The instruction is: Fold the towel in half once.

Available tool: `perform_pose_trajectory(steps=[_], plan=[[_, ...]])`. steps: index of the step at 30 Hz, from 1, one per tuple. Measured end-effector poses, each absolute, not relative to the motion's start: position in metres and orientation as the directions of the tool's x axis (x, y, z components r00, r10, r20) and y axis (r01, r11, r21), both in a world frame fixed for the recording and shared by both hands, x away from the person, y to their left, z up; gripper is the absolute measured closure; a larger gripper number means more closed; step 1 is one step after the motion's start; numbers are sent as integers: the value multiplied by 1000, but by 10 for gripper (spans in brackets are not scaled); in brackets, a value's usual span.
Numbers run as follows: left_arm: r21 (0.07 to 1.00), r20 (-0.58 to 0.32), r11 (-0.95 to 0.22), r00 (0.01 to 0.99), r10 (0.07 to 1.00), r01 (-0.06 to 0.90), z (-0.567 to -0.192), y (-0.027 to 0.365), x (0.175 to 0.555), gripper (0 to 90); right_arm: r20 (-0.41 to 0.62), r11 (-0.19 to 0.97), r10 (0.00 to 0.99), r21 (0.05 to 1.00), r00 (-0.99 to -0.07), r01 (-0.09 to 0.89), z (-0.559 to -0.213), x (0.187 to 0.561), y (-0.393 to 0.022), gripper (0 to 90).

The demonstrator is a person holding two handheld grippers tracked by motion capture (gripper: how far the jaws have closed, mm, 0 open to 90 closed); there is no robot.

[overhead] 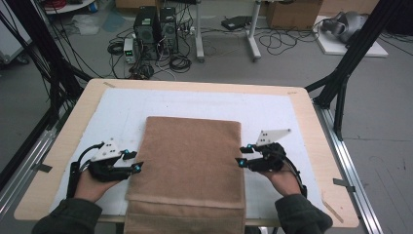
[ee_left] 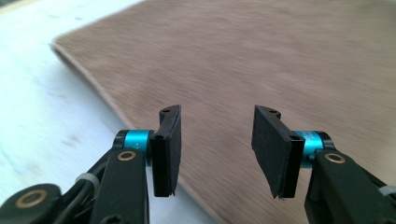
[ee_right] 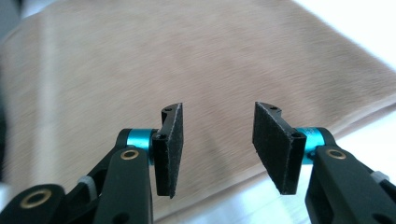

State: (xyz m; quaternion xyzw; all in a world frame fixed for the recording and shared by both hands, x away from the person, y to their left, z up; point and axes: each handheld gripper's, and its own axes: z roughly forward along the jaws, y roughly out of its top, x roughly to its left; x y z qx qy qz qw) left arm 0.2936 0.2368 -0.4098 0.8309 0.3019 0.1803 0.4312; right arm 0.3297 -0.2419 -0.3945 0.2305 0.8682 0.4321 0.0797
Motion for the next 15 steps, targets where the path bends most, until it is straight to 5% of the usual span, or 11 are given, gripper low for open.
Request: perform_pose_trajectory(steps=[9,15], plan=[[787,18,-452,717,697,420,-435,224,339,485,70,538,561,727,-825,427,-421,380,-234,431],[763,-2,-467,724,690,447,-445,222,344,526,29,600,558,676,-829,428,-438,386,-223,486]])
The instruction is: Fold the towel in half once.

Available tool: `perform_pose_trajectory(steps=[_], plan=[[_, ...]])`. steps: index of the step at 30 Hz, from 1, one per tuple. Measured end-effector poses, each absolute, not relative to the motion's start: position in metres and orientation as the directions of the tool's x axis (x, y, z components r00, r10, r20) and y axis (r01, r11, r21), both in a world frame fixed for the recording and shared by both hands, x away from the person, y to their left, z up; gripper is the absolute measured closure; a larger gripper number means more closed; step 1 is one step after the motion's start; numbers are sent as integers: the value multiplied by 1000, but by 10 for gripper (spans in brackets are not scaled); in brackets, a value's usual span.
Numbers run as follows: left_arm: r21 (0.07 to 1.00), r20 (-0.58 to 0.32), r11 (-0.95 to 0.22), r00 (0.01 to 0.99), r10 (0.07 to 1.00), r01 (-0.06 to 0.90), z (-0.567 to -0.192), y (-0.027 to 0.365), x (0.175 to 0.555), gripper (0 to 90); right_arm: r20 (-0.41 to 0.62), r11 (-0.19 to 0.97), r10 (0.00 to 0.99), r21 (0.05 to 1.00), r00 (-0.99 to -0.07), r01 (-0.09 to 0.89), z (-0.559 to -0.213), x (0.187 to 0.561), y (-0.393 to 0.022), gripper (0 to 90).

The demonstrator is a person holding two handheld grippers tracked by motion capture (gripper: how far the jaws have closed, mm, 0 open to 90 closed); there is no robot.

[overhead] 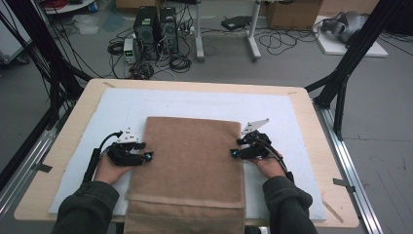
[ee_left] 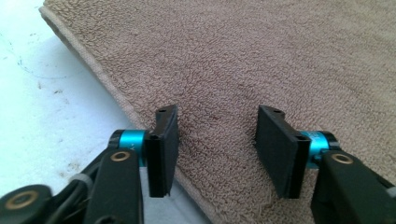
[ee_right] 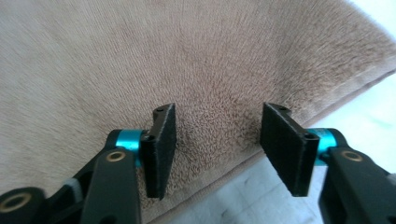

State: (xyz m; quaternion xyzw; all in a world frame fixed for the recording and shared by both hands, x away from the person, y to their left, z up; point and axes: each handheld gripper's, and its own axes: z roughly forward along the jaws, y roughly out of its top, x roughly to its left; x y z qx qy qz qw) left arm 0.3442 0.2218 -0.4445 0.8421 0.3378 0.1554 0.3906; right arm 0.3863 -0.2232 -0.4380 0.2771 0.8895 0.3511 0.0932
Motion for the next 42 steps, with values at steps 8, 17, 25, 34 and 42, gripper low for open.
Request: perform_pose_trajectory(steps=[8,17,25,34,42], plan=[[767,19,-469,715,698,438,-445,218,346,769,76,559,583,685,-809,467,-439,389,-225,744],[772,68,-478,693,718,419,-440,213,349,845,37,609,555,662,-831,437,-427,398,-219,837],[830,84,-407,635,768,382,-416,206,372,846,-23,581,601,698,-799,418,-403,420,-226,836],[827,21,-356,609,793,435,-408,200,410,824,-22,522,672,724,-740,451,-386,451,-237,750],[829,-35,-309,595,803,466,-407,224,391,537,25,460,683,761,-730,457,-387,428,-253,533]])
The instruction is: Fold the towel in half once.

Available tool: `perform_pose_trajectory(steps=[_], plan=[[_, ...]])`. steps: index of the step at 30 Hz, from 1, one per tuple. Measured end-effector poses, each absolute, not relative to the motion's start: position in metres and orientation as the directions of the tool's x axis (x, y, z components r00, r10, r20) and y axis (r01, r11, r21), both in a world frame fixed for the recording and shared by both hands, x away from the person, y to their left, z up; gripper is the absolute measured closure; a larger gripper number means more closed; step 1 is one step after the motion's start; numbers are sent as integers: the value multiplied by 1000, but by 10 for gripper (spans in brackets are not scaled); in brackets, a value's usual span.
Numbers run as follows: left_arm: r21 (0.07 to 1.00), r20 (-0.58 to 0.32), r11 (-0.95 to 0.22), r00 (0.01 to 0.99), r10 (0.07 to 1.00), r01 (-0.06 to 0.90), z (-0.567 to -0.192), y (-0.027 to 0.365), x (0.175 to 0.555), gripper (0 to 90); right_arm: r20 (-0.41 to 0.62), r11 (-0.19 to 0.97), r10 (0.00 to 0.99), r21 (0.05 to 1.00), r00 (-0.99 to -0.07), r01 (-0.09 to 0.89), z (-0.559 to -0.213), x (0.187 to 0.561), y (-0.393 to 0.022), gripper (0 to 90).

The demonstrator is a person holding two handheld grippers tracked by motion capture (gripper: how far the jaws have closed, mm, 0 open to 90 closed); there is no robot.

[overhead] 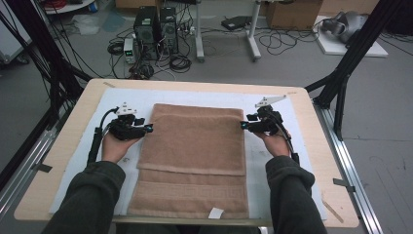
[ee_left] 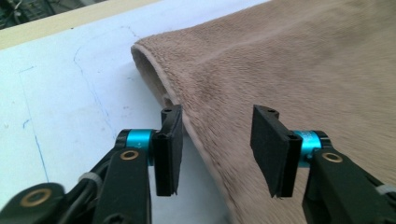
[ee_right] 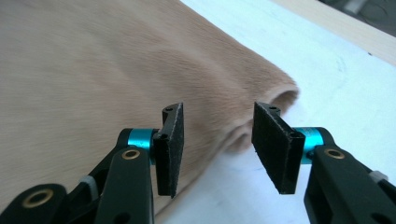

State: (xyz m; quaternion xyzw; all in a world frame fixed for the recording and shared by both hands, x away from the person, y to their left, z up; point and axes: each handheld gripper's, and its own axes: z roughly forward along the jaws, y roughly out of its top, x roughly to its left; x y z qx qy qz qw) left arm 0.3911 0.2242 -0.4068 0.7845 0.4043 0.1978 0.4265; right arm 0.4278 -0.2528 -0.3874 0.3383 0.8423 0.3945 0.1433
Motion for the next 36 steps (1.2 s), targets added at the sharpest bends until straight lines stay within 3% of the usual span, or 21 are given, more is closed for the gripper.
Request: perform_pose_trajectory(steps=[6,12,17,22,26,36], plan=[[811,-17,-383,673,739,441,-417,224,356,564,47,497,597,762,-801,415,-392,388,-247,519],[773,-23,-452,732,681,445,-435,220,338,628,46,585,504,716,-863,380,-420,352,-236,554],[770,-38,-447,732,680,455,-444,221,338,636,73,594,489,702,-870,392,-438,347,-233,575],[777,-21,-447,728,685,443,-445,218,338,800,58,603,484,700,-873,382,-439,349,-232,779],[777,-9,-450,722,692,441,-444,216,337,857,64,604,480,699,-875,382,-438,350,-232,837],[831,-49,-375,725,687,412,-421,227,326,863,39,582,474,735,-880,346,-415,345,-237,850]])
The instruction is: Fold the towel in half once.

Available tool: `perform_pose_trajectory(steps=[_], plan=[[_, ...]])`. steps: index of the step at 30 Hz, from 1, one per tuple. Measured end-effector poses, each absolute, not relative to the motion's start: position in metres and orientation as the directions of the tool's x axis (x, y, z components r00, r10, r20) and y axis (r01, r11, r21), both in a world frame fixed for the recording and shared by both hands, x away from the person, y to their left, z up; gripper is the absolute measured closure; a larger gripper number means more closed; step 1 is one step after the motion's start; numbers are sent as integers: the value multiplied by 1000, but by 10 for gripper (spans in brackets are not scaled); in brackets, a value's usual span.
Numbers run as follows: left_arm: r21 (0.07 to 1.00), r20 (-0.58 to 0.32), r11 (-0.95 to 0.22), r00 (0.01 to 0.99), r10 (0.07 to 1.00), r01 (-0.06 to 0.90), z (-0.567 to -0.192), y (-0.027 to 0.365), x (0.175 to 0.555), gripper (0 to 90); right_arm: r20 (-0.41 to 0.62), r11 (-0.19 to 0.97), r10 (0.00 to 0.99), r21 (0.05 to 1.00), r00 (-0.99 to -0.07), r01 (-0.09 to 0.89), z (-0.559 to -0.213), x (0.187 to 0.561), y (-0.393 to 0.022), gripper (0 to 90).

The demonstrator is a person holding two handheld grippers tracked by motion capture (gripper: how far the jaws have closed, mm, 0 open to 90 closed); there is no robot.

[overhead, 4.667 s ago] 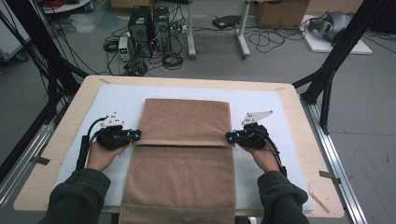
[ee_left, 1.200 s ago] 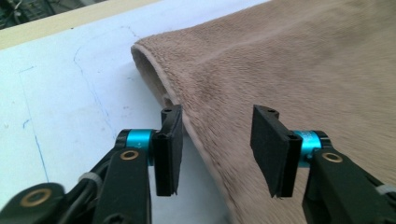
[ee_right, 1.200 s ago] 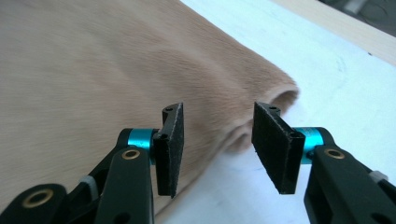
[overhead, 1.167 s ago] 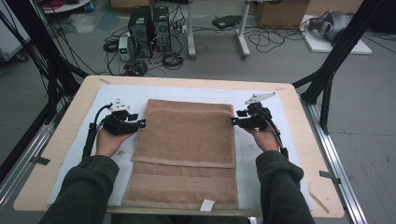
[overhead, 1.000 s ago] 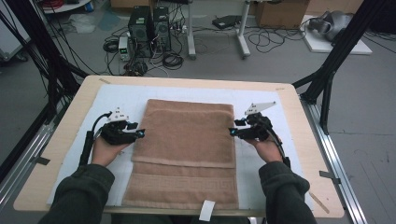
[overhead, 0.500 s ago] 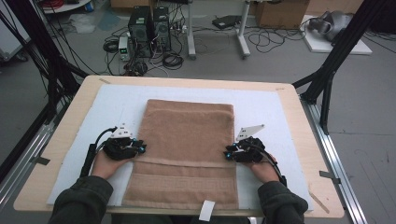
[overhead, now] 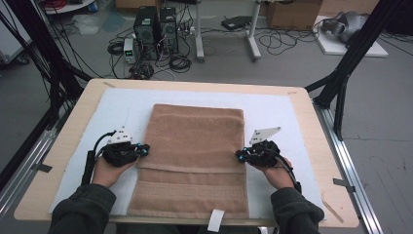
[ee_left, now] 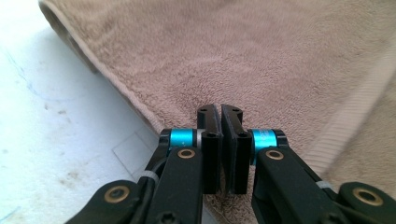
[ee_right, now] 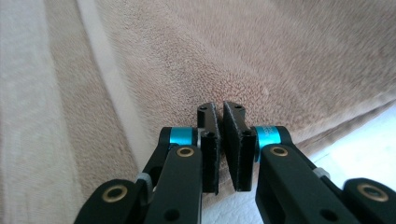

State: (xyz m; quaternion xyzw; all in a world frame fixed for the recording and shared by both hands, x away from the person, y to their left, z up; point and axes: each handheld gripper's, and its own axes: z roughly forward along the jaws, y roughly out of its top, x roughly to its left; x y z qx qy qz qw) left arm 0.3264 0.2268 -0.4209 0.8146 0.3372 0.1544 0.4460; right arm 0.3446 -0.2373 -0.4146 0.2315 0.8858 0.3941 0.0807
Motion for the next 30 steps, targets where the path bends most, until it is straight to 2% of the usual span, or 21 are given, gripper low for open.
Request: perform_pose_trajectory(steps=[3,12,14,16,21,26,30], plan=[[843,-71,-350,729,681,408,-416,231,322,863,38,563,469,757,-883,331,-405,343,-241,850],[852,-54,-345,721,690,394,-406,235,318,854,33,527,461,793,-887,304,-390,335,-244,849],[840,-32,-364,707,706,402,-408,235,318,791,27,551,456,776,-889,306,-392,336,-241,849],[833,-35,-368,705,709,412,-411,236,318,663,26,579,460,749,-887,323,-399,337,-240,849],[816,-57,-392,735,676,424,-423,234,316,665,64,592,474,715,-878,372,-423,340,-243,846],[761,-37,-480,768,640,436,-438,219,322,681,79,599,479,698,-874,392,-432,341,-242,842],[756,-8,-498,766,642,425,-442,214,322,759,82,595,480,701,-874,393,-433,341,-241,841]])
